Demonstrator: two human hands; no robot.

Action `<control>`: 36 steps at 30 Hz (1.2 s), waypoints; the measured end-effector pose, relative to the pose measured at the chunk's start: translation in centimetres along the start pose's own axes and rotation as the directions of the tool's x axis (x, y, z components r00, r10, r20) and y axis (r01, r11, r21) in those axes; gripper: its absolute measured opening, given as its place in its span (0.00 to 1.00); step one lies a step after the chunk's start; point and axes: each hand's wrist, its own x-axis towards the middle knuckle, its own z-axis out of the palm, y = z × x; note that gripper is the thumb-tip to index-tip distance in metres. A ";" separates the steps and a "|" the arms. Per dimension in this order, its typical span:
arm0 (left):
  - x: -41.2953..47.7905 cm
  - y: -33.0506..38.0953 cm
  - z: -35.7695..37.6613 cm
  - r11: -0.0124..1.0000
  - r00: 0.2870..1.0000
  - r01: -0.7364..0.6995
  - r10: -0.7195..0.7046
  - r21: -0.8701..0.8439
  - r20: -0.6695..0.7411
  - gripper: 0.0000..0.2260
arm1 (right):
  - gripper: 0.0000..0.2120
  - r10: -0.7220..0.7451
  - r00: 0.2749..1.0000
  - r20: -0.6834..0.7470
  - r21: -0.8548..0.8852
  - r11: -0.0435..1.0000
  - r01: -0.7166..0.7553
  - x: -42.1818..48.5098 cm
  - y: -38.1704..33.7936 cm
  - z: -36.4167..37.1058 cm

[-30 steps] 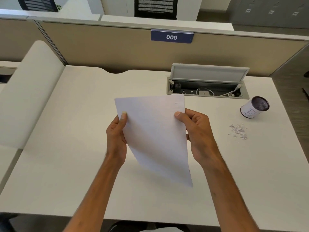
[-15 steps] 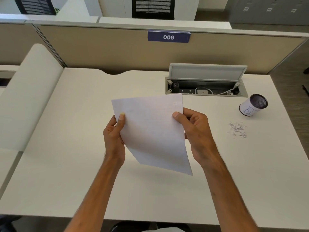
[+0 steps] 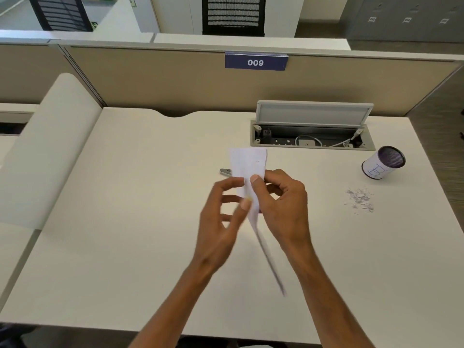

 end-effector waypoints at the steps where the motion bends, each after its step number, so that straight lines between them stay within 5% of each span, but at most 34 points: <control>1: -0.4 0.1 0.5 1.000 0.999 0.003 -0.004 0.018 0.049 0.21 | 0.07 0.006 1.000 0.008 -0.001 1.000 -0.006 -0.2 0.1 0.3; 6: -1.3 -1.0 1.0 0.997 0.990 0.071 -0.070 -0.005 0.125 0.33 | 0.12 0.086 0.993 0.077 0.061 0.994 -0.090 -0.4 1.1 1.1; 13: -0.8 -3.0 1.1 0.966 0.980 0.164 -0.182 -0.197 -0.077 0.13 | 0.20 0.110 0.968 0.224 -0.038 0.994 -0.104 -0.4 2.6 0.8; 17: -0.5 -3.6 0.0 0.927 0.958 0.232 -0.270 -0.296 -0.096 0.12 | 0.23 0.030 1.000 -0.001 -0.134 0.991 -0.030 0.9 6.2 -0.7; 19: -0.4 -4.0 -0.5 0.909 0.950 0.257 -0.301 -0.327 -0.089 0.12 | 0.30 0.236 0.972 -0.009 -0.085 0.968 -0.236 1.6 8.8 -2.0; 21: -0.2 -4.4 -1.0 0.889 0.945 0.273 -0.320 -0.367 -0.073 0.12 | 0.32 0.466 0.871 0.155 0.077 0.873 -0.481 1.8 11.1 -2.9; 26: 0.0 -5.5 -1.9 0.834 0.918 0.339 -0.395 -0.434 -0.043 0.13 | 0.18 0.480 0.754 0.448 0.166 0.784 -0.598 1.2 13.8 -3.2; 32: 0.9 -8.1 -4.5 0.759 0.813 0.472 -0.572 -0.450 -0.111 0.13 | 0.11 0.527 0.775 0.348 0.126 0.793 -0.595 1.6 13.8 -1.0; 36: 2.1 -10.6 -7.6 0.789 0.795 0.540 -0.592 -0.292 -0.129 0.12 | 0.09 0.551 0.786 0.280 0.069 0.805 -0.589 2.8 14.2 2.4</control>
